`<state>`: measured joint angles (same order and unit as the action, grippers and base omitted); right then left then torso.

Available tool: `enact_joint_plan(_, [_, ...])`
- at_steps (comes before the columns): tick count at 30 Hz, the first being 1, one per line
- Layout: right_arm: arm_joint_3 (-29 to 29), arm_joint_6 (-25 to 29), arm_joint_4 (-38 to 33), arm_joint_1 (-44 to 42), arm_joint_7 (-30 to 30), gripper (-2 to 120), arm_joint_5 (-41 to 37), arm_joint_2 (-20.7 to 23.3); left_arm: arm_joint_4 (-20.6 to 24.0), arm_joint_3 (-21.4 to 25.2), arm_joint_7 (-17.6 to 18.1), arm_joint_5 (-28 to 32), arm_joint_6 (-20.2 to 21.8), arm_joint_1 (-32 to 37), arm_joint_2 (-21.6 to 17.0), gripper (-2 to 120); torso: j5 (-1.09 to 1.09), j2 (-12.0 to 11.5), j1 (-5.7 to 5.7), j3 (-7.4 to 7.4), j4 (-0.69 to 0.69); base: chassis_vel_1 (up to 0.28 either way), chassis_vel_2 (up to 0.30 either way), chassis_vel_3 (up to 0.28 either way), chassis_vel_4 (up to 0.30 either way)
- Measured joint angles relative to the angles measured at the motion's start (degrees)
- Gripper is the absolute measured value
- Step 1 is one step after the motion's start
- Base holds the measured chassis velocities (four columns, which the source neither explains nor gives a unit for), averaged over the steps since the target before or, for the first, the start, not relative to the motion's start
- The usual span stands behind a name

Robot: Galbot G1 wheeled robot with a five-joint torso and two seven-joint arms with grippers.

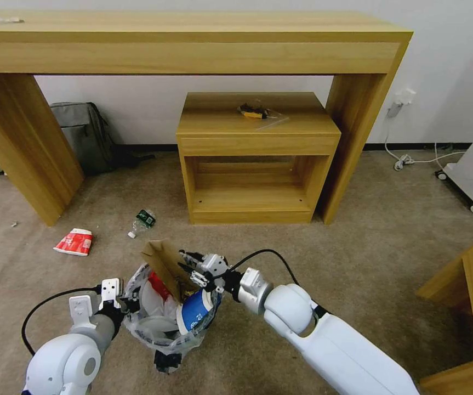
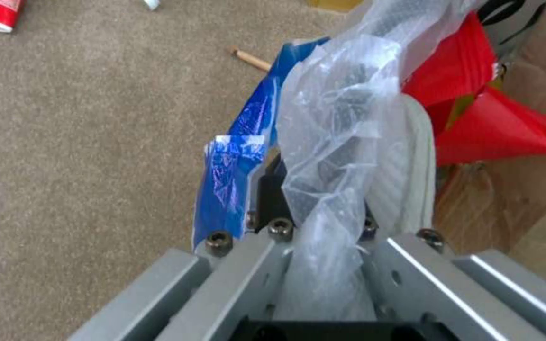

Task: Pick up the trash bin and place the garbage on the floor into it.

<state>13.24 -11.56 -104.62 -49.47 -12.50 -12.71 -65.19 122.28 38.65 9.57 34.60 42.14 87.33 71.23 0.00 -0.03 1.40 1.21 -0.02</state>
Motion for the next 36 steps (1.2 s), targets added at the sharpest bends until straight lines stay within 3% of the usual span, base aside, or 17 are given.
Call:
enact_joint_plan(13, [-4.6, -0.7, -4.5, -2.5, 2.4, 98, -3.1, 1.9, -0.4, 1.0, 0.2, 1.2, 0.0, -0.1, 0.7, 0, 0.0, 0.0, 0.0, 0.0, 0.0, 0.0, 0.0, 0.0, 0.0])
enact_joint_plan(20, [-8.4, -4.0, -6.0, -5.2, 9.3, 100, -4.9, 1.8, -0.4, 1.6, 0.3, 1.5, 0.0, 0.0, 0.3, 0, 0.0, 0.0, 0.0, 0.0, 0.0, 0.0, 0.0, 0.0, 0.0])
enact_joint_plan(23, [-13.5, -5.1, -5.6, -8.2, 15.2, 100, -6.2, -0.7, -0.4, 1.6, 0.3, 1.5, 0.0, 0.0, 0.6, 0, 0.0, 0.0, 0.0, 0.0, 0.01, 0.0, 0.0, 0.0, 0.0])
enact_joint_plan(31, [-23.2, -5.3, -6.0, -15.2, 17.8, 100, -5.0, -4.6, 0.1, 2.0, 0.2, 1.4, 0.0, 0.4, 1.0, 0, 0.0, 0.0, 0.0, -0.01, 0.0, 0.0, 0.0, 0.0, 0.0])
enact_joint_plan(36, [-25.9, -4.2, -6.6, -18.6, 18.3, 100, -3.5, -5.8, 0.1, 2.1, 0.1, 1.5, 0.0, 0.3, 1.0, 0, 0.0, 0.0, 0.0, -0.01, 0.0, 0.0, 0.0, 0.0, 0.0])
